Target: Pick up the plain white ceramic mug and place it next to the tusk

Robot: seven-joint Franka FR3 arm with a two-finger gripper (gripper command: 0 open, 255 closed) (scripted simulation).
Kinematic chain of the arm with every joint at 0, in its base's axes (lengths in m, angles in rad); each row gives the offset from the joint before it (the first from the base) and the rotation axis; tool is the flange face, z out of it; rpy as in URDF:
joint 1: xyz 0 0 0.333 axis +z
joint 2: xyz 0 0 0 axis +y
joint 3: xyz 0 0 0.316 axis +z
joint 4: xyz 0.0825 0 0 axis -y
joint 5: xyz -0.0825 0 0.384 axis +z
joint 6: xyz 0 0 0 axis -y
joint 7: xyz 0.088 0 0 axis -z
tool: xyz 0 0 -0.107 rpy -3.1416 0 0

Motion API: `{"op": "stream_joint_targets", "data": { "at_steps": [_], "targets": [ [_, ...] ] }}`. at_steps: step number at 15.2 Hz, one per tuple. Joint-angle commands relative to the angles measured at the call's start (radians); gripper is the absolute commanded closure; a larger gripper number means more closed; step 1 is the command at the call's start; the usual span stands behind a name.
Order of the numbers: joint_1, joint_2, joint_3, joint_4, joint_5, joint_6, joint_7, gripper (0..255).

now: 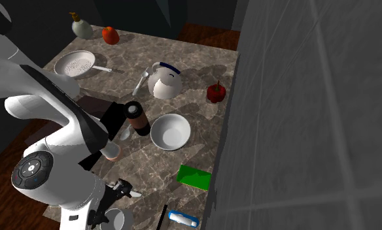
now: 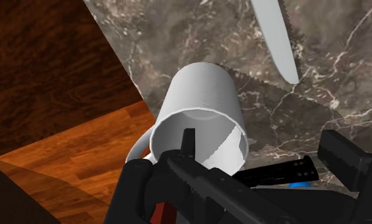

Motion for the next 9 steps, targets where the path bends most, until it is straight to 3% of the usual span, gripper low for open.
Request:
{"op": "stream_joint_targets", "data": {
  "at_steps": [1,9],
  "targets": [
    [-0.001,-0.047,-0.003,0.015,0.006,-0.063,-0.007,0],
    [0.000,-0.066,-0.004,0.023,0.008,-0.089,-0.009,0]
  ]
}}
